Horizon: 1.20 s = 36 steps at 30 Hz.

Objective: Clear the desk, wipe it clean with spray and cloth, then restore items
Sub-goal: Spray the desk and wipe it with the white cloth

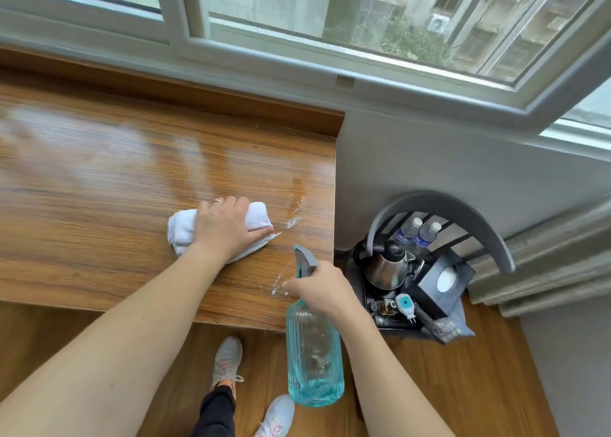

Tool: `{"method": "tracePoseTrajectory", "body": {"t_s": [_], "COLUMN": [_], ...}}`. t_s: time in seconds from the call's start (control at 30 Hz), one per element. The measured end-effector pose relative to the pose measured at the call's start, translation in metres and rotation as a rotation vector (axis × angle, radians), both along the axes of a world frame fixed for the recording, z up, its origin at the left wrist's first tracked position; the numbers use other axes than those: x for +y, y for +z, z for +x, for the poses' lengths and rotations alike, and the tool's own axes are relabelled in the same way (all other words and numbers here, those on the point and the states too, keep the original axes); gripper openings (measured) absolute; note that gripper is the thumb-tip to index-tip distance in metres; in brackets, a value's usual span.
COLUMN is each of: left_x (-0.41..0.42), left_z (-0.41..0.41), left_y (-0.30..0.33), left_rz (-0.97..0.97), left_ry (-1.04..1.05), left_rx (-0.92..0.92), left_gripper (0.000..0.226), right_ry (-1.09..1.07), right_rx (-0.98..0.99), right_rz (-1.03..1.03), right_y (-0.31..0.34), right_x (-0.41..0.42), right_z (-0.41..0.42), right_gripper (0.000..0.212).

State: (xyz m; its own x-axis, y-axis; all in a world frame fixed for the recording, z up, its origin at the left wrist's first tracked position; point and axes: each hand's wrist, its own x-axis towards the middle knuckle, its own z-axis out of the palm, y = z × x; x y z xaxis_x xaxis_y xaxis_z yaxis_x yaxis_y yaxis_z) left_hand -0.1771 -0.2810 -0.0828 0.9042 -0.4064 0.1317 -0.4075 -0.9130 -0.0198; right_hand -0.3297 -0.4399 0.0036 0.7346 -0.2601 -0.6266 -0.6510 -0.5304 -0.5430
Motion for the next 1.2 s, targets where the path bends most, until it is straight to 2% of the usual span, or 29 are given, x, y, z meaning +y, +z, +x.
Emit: {"method": "tracePoseTrajectory", "body": {"t_s": [0.2, 0.4, 0.63, 0.97, 1.2], "left_x": [0.000, -0.016, -0.045, -0.096, -0.087], "left_z": [0.000, -0.002, 0.032, 0.102, 0.088], "left_y": [-0.004, -0.013, -0.014, -0.007, -0.001], "left_rz": [-0.066, -0.112, -0.113, -0.021, -0.020], "left_ry": [-0.033, -0.138, -0.223, -0.261, -0.264], "left_rx": [-0.042, -0.096, -0.135, -0.043, -0.048], "left_gripper": [0.086, 0.077, 0.077, 0.078, 0.079], "right_ry": [-0.078, -0.085, -0.107, -0.154, -0.217], "right_rx": [0.000, -0.018, -0.012, -0.016, -0.038], "right_rz": [0.010, 0.006, 0.025, 0.069, 0.073], "right_y": [-0.003, -0.002, -0.002, -0.009, -0.009], "right_x": [-0.003, -0.016, -0.026, -0.034, -0.036], "right_z": [0.009, 0.027, 0.056, 0.063, 0.057], "right_gripper": [0.021, 0.017, 0.016, 0.022, 0.023]}}
